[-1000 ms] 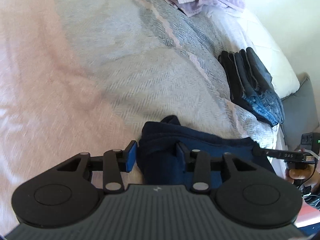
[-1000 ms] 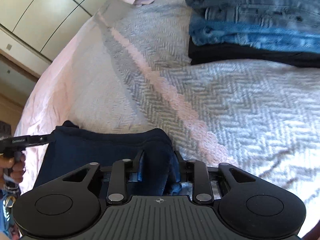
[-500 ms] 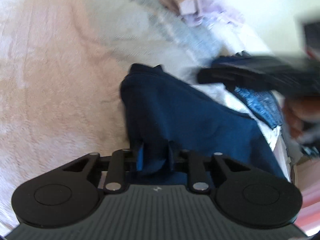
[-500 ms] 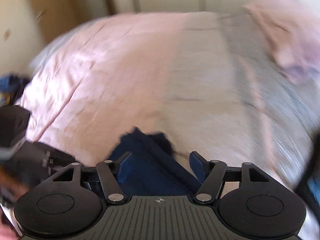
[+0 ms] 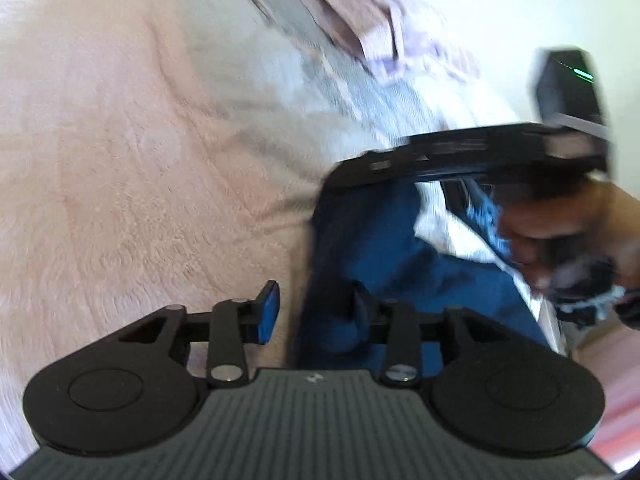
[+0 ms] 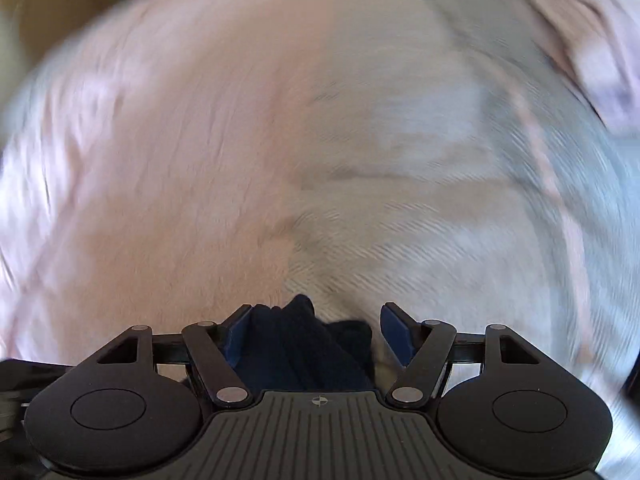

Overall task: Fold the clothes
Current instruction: 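Lift the folded navy sweatpants with both grippers and carry them toward the jeans stack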

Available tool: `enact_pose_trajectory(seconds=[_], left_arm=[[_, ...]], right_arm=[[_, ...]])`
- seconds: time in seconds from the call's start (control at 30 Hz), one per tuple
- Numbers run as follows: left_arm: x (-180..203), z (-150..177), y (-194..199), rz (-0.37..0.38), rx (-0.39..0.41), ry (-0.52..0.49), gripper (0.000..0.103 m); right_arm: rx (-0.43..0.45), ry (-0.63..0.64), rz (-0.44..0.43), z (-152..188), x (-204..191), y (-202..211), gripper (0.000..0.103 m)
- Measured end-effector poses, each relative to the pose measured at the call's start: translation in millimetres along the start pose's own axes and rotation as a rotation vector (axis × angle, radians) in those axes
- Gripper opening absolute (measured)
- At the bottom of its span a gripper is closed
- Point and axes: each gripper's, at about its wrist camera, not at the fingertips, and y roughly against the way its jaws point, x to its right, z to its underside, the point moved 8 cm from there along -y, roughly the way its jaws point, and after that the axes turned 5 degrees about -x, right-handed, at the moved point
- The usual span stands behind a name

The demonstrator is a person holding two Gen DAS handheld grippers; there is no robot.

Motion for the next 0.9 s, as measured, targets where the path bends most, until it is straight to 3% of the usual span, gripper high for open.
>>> enact_pose_trajectory(seconds=[0.13, 0.2, 0.27, 0.33, 0.43, 0.53, 0.63, 0.67, 0.83, 0.9], left_arm=[[-15.4, 1.0, -3.3, 0.035, -0.090, 0.027, 0.037], [-28.2, 1.9, 3.1, 0.030, -0.094, 0.095, 0.037], [-35.7, 1.2, 14.2, 0.004, -0.078, 0.123, 0.036], [-33.6, 2.0, 31.6, -0.067, -0.057, 0.063, 0.028], [-7.8, 5.2, 53.5, -0.163, -0.047, -0.184, 0.030], [39.8, 28.6, 64.1, -0.250, -0.039, -0.610, 0.040], [83.1, 74.4, 60.3, -0.248, -0.042, -1.012, 0.050], [92.0, 89.4, 54.1, -0.239, -0.061, -1.104, 0.052], [104.5, 142.5, 14.6, -0.262, -0.143, -1.397, 0.065], [103.1, 153.0, 2.9, -0.299, -0.136, -1.457, 0.073]], right_arm=[[0.148, -0.184, -0.100, 27.4, 21.8, 45.2, 0.068], [0.213, -0.258, -0.128, 42.4, 34.2, 70.7, 0.069], [0.222, -0.283, -0.109, 61.4, 47.0, 91.6, 0.069], [0.219, -0.240, -0.075, 84.7, 51.6, 111.8, 0.069], [0.189, -0.024, 0.034, 130.1, 38.0, 139.0, 0.069], [0.137, 0.200, 0.116, 184.1, 8.8, 146.1, 0.069], [0.113, 0.382, 0.177, 230.8, -15.4, 136.3, 0.069], [0.105, 0.447, 0.212, 242.1, -22.7, 127.7, 0.069], [0.072, 0.762, 0.385, 268.3, -43.5, 74.2, 0.070], [0.057, 0.893, 0.468, 274.3, -43.8, 53.8, 0.072]])
